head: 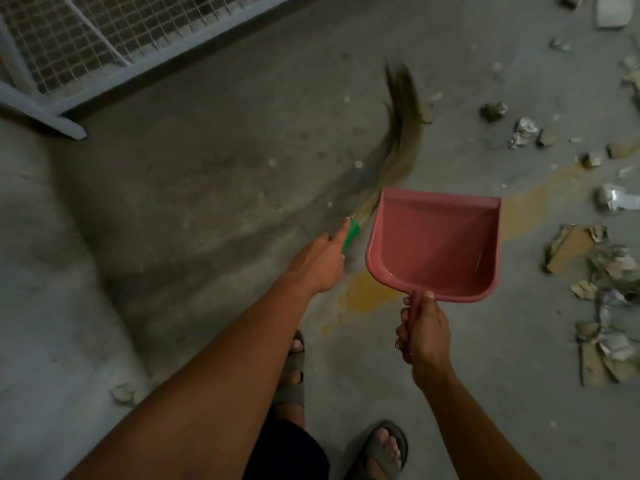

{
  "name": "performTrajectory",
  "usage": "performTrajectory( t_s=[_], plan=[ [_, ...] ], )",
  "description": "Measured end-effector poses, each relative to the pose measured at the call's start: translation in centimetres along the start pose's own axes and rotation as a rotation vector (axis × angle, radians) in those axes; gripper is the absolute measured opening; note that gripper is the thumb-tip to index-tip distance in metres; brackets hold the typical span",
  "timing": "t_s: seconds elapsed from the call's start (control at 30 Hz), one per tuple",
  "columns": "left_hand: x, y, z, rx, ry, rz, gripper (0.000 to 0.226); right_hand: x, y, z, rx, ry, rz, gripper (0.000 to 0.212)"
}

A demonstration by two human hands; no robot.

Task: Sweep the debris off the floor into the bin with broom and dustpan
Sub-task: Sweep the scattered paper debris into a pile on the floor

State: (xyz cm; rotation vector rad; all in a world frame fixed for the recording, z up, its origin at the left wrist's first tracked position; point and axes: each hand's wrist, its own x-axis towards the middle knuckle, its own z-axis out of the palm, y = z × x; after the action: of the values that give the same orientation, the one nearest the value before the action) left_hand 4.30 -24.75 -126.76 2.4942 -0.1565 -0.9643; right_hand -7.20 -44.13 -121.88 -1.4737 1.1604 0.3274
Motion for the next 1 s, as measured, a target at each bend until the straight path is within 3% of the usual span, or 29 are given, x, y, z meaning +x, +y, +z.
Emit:
performTrajectory(
  t_s=[0.17,0.37,0.53,0.7,1.0],
  plan=[
    [-2.4,0.5,-2.0,-0.020,0.103,0.011,0.082,-0.8,-1.9,0.3,0.041,0.057,0.020,0.054],
    [-1.7,-1.0,-5.2,0.036,0.236,-0.179,0.079,-0.4,-5.5,0.5,0.096,0.050,0.014,0.054],
    [4.0,-1.0,-6.1,0.137,0.112,-0.323,0.082,3.5,-8.0,0.0,0.103,0.083,0.013,0.051],
    [9.3,5.2,-3.1,0.203,0.035,-0.203,0.083,8.9,-9.1,-3.2,0.179,0.091,0.034,0.050],
    [15.8,21.7,5.1,0.323,-0.133,0.232,0.090,15.0,-6.4,-14.7,0.383,0.255,0.117,0.047]
  ],
)
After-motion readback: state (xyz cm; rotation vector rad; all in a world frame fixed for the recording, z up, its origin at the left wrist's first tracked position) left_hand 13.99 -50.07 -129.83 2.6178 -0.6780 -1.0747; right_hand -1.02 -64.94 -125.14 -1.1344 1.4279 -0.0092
